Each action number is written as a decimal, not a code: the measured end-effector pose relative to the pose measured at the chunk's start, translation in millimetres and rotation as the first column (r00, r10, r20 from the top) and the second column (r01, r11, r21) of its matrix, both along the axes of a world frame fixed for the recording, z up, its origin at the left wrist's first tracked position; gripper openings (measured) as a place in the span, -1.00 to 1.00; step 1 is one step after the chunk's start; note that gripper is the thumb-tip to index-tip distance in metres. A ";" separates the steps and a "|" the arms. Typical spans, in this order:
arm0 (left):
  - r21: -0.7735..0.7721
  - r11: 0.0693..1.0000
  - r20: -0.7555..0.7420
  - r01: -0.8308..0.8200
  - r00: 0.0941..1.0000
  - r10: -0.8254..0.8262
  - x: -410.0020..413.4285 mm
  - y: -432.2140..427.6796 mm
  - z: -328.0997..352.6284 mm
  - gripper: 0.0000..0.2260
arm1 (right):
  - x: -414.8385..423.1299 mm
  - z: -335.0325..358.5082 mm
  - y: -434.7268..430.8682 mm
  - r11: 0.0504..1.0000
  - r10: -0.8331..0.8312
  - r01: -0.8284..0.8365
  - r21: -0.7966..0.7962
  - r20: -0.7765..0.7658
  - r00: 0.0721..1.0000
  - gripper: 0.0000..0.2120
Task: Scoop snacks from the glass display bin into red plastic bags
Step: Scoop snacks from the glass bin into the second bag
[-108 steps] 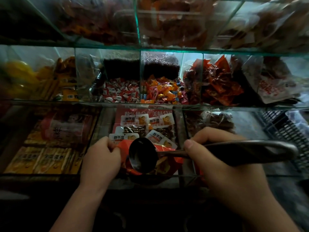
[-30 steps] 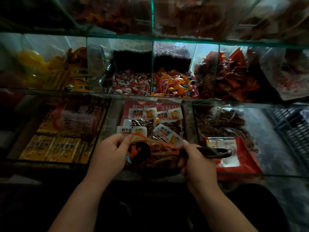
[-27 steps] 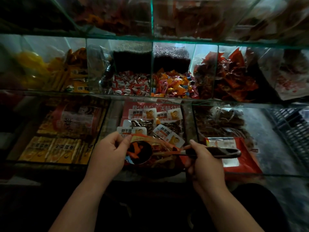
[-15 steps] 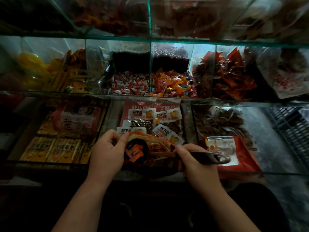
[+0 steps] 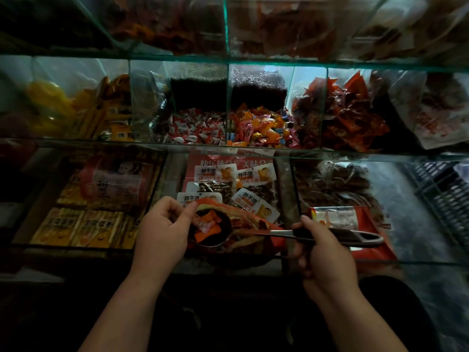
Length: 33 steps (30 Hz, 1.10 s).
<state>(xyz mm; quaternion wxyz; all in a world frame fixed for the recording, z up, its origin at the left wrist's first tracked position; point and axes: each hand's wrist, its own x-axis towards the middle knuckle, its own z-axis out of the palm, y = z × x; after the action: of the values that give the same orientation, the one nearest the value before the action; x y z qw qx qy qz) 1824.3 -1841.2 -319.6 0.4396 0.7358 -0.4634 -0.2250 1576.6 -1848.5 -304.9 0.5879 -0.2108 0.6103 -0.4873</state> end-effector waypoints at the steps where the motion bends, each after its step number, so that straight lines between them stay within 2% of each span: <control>1: 0.000 1.000 0.021 -0.010 1.000 0.010 -2.1 0.6 2.7 -0.78 | -3.8 5.4 0.0 1.000 -0.001 0.001 -0.016 -0.007 1.000 -0.68; 4: -0.137 0.990 0.201 0.015 0.979 0.013 -11.4 4.8 17.3 -0.79 | -12.5 20.6 1.6 0.994 0.015 -0.020 -0.103 -0.049 0.999 -0.68; 6: -0.298 0.943 0.373 0.152 0.927 -0.031 -20.4 9.0 27.5 -0.84 | -15.5 28.7 3.7 0.987 0.023 -0.033 -0.158 -0.068 0.997 -0.68; 8: -0.330 0.895 0.430 0.300 0.892 -0.141 -34.3 12.5 31.7 -0.92 | -17.0 35.6 5.2 0.981 0.020 -0.032 -0.191 -0.068 0.998 -0.69; 10: -0.177 0.920 0.411 0.350 0.876 -0.253 -49.3 13.6 32.0 -0.88 | -17.8 41.3 5.9 0.977 0.010 -0.022 -0.214 -0.057 0.998 -0.71; 12: 0.057 0.949 0.434 0.311 0.848 -0.304 -61.1 13.1 29.2 -0.72 | -17.7 44.0 6.4 0.974 0.002 -0.014 -0.226 -0.054 0.999 -0.70; 14: 0.227 0.940 0.482 0.254 0.810 -0.335 -66.2 10.4 26.2 -0.60 | -17.7 44.7 7.8 0.972 -0.006 -0.007 -0.234 -0.053 0.999 -0.70; 17: 0.340 0.915 0.501 0.217 0.781 -0.372 -67.1 4.0 24.9 -0.57 | -19.9 45.4 11.2 0.969 -0.005 -0.011 -0.247 -0.066 0.998 -0.69; 20: 0.370 0.901 0.501 0.226 0.768 -0.399 -68.3 -0.5 25.6 -0.61 | -22.9 48.1 14.7 0.963 0.024 -0.046 -0.267 -0.084 0.996 -0.70; 24: 0.332 0.904 0.496 0.268 0.766 -0.409 -68.6 4.5 22.3 -0.62 | -30.1 55.6 18.3 0.948 0.031 -0.055 -0.314 -0.082 0.996 -0.71; 27: 0.234 0.925 0.465 0.301 0.801 -0.378 -75.0 3.7 25.7 -0.60 | -39.0 65.6 18.0 0.947 0.015 -0.032 -0.319 -0.057 0.998 -0.70; 33: 0.036 0.914 0.479 0.403 0.796 -0.370 -93.7 -32.5 47.6 -0.62 | -54.9 89.7 6.9 0.937 -0.075 0.057 -0.344 -0.038 0.996 -0.69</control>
<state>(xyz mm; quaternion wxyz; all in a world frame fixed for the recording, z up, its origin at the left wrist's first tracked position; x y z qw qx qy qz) 1730.6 -1873.6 -272.0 0.2817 0.6424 -0.7047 -0.1064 1521.7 -1841.6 -215.2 0.5101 -0.3013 0.5375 -0.6000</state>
